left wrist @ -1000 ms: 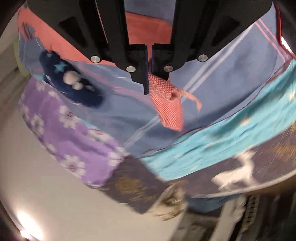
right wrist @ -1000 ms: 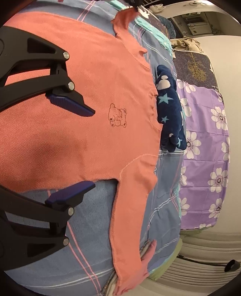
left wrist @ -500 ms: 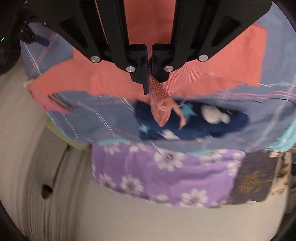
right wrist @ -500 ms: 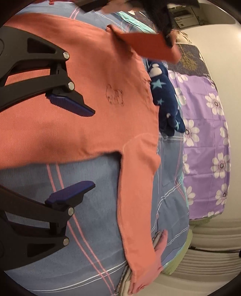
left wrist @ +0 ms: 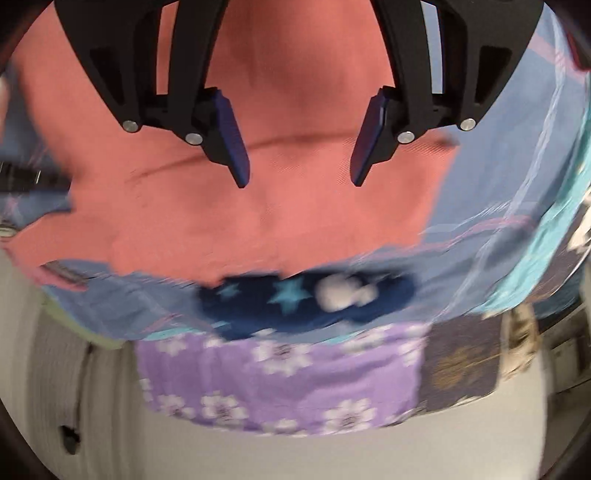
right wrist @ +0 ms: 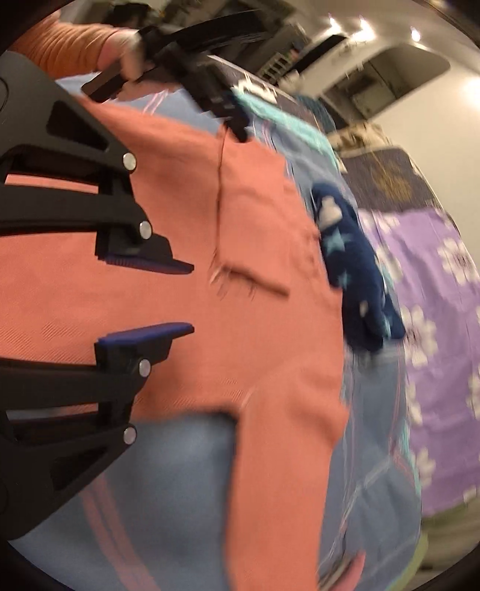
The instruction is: Fold small clothes
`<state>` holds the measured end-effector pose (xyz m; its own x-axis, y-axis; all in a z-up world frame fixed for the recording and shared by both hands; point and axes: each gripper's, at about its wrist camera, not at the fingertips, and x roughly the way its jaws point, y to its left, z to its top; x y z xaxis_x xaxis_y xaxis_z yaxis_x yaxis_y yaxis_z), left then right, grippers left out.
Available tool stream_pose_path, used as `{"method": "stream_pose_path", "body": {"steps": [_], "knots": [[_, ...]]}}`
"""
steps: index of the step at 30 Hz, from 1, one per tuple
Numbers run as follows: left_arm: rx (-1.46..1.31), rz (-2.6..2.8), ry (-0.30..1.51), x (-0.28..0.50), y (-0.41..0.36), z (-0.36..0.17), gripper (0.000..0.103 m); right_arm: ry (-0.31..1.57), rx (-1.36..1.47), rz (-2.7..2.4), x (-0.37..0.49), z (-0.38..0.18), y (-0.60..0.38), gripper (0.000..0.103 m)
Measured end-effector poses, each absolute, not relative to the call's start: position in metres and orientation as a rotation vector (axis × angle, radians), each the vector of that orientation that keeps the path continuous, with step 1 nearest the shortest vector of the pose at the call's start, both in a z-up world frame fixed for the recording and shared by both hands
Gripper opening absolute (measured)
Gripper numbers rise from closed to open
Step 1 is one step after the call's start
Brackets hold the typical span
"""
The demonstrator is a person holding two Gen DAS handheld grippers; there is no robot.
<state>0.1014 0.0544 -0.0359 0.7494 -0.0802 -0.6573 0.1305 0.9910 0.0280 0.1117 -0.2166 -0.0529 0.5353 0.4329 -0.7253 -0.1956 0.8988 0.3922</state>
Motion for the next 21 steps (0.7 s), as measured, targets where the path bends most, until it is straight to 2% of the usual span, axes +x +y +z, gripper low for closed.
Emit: {"method": "stream_pose_path", "body": {"steps": [5, 9, 10, 11, 12, 13, 19, 21], "knots": [[0.013, 0.076, 0.8, 0.101, 0.118, -0.057, 0.061, 1.049, 0.336, 0.404, 0.167, -0.079, -0.185, 0.045], [-0.106, 0.085, 0.864, 0.112, 0.147, -0.069, 0.062, 1.053, 0.281, 0.375, 0.19, -0.098, -0.156, 0.066], [-0.125, 0.089, 0.87, 0.116, 0.15, -0.071, 0.062, 1.04, 0.251, 0.366, 0.191, -0.098, -0.151, 0.065], [-0.139, 0.09, 0.872, 0.12, 0.152, -0.072, 0.062, 1.027, 0.213, 0.355, 0.193, -0.097, -0.143, 0.058], [-0.149, 0.085, 0.87, 0.123, 0.152, -0.073, 0.062, 1.015, 0.18, 0.351, 0.194, -0.095, -0.137, 0.026], [-0.159, 0.081, 0.868, 0.128, 0.152, -0.074, 0.062, 1.006, 0.163, 0.349, 0.194, -0.092, -0.133, 0.004], [-0.104, 0.116, 0.866, 0.141, 0.144, -0.082, 0.062, 0.732, 0.11, 0.229, 0.171, -0.018, -0.16, 0.004], [-0.088, 0.117, 0.862, 0.141, 0.142, -0.082, 0.062, 0.712, 0.084, 0.173, 0.172, -0.009, -0.175, 0.004]]}}
